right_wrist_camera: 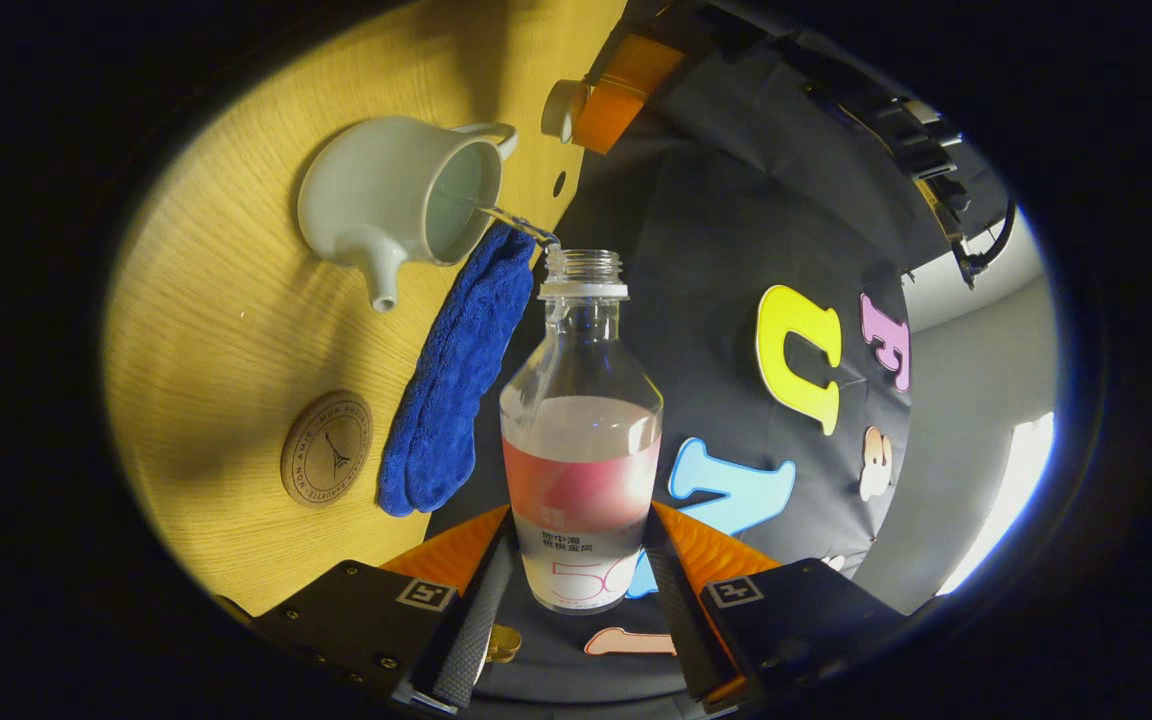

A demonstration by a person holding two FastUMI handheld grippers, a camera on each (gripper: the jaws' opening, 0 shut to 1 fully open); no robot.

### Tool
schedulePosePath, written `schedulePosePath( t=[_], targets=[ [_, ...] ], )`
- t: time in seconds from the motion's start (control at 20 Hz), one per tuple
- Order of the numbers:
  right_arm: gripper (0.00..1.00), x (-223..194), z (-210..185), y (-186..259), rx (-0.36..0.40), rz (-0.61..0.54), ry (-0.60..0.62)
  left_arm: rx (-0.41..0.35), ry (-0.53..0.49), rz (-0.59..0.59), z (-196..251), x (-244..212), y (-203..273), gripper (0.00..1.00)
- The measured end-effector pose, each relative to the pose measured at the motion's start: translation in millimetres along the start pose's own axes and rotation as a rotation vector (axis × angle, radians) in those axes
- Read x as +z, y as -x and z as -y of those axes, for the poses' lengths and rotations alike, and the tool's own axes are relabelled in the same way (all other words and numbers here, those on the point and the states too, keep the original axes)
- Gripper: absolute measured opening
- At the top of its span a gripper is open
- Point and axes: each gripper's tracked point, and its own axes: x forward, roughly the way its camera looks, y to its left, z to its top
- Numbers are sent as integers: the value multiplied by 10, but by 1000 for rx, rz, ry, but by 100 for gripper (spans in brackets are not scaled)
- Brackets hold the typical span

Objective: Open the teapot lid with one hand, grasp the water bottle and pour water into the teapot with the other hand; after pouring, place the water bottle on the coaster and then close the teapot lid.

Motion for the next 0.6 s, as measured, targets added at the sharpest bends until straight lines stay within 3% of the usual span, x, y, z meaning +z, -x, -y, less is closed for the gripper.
schedulePosePath(
  t=[0.6],
  targets=[
    [76, 38, 135, 11, -49, 19, 46, 4, -11, -15, 4, -45, -13, 6]
  ],
)
